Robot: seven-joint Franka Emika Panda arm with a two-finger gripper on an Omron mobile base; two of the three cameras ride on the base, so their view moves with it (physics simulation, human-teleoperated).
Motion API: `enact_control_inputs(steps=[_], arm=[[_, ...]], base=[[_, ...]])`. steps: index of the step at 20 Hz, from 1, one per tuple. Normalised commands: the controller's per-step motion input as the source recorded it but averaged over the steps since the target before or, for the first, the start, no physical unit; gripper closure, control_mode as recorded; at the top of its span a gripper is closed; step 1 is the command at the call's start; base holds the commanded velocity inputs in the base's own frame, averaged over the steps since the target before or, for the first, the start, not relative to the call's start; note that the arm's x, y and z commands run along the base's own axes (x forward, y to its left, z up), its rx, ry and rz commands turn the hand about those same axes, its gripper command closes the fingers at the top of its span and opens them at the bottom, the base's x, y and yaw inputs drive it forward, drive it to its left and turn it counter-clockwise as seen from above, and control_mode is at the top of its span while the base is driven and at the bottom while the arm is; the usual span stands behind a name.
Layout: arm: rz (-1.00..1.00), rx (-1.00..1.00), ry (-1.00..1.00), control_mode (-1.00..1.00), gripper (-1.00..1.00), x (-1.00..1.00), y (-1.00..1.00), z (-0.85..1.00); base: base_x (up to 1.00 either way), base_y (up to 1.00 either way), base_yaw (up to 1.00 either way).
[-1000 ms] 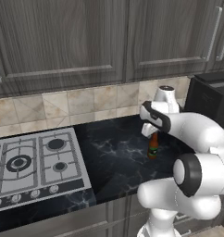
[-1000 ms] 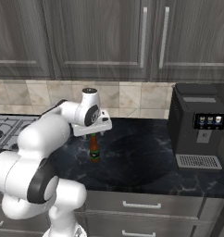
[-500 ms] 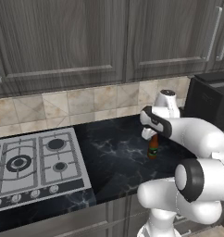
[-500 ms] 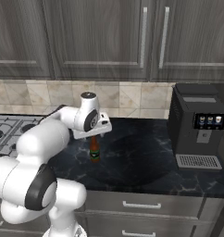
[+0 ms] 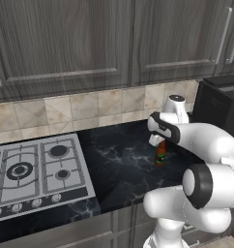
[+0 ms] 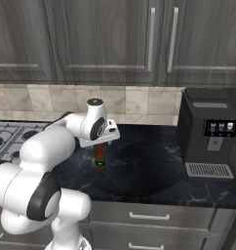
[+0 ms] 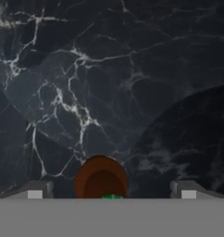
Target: Move the drinks to the dining counter.
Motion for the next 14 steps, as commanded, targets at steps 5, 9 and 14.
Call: enact_control_inputs(steps=[5, 9, 14], arm=[[0.00, 0.01, 0.00, -1.00, 1.00, 0.00, 0.04, -0.27], [0.00, 0.03, 0.00, -1.00, 1.00, -0.10, 0.03, -0.40], [0.00, 0.03, 0.00, -1.00, 1.00, -0.12, 0.00, -0.42]], base=[[0.00, 0.00, 0.00], [0.00, 0.00, 0.00], [0.00, 0.00, 0.00]])
